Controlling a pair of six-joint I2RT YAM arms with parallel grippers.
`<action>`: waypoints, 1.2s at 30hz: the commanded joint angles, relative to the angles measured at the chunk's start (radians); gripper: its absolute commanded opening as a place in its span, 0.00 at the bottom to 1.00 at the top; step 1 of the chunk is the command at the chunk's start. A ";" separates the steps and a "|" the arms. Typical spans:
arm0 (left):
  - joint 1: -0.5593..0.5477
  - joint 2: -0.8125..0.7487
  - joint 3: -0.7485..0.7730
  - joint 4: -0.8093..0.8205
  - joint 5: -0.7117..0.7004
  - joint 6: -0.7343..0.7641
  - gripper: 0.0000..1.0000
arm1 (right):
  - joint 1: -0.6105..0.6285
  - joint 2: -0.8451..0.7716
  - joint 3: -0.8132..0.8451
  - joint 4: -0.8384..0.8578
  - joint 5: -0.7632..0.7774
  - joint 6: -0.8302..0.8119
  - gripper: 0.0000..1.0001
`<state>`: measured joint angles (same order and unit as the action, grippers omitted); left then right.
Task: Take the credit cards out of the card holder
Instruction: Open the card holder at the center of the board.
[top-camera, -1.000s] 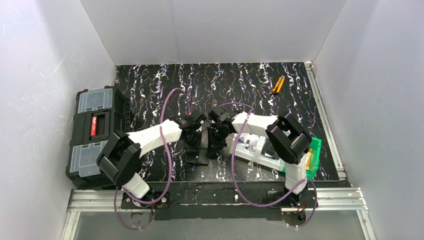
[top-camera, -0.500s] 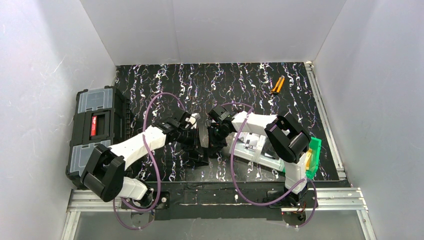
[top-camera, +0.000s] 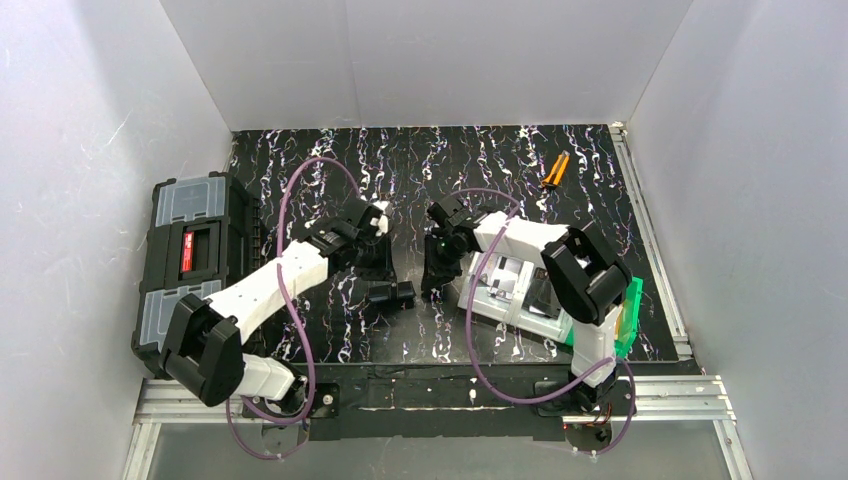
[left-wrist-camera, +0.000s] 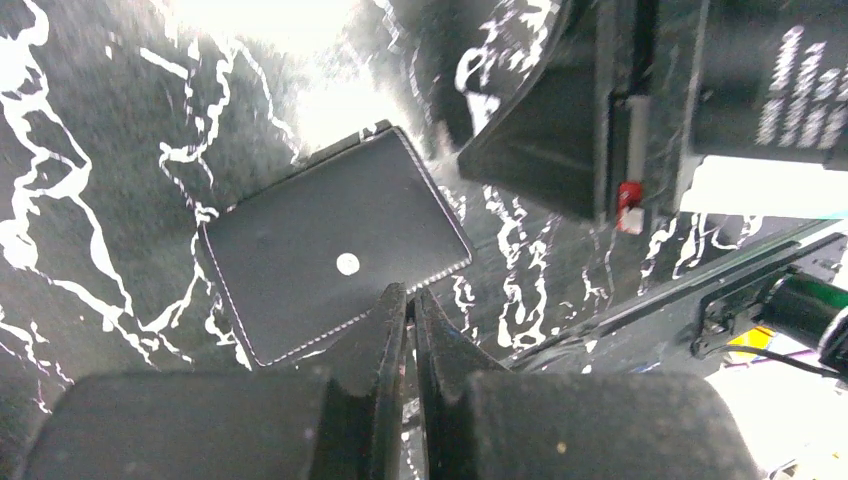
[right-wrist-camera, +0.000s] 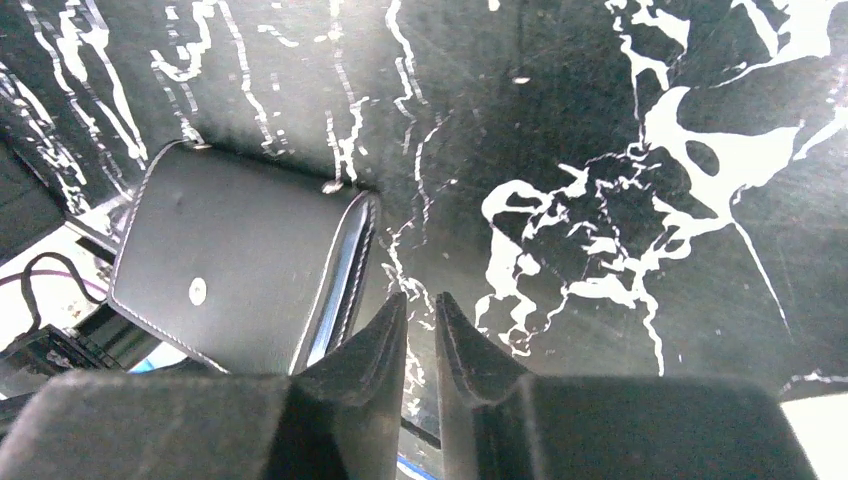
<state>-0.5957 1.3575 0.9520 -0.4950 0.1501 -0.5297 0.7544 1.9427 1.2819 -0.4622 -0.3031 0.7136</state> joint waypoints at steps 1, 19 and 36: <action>0.004 -0.017 0.074 0.012 0.019 0.056 0.00 | 0.006 -0.110 0.035 -0.002 0.045 -0.043 0.26; 0.007 -0.090 0.011 -0.083 -0.098 0.036 0.00 | 0.005 -0.178 -0.012 0.041 0.031 -0.100 0.49; 0.021 -0.129 0.060 -0.152 -0.223 0.125 0.00 | 0.090 -0.201 0.027 0.223 -0.073 -0.274 0.74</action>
<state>-0.5865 1.2552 0.9764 -0.6281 -0.0498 -0.4267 0.8227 1.7550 1.2625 -0.3130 -0.3431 0.5125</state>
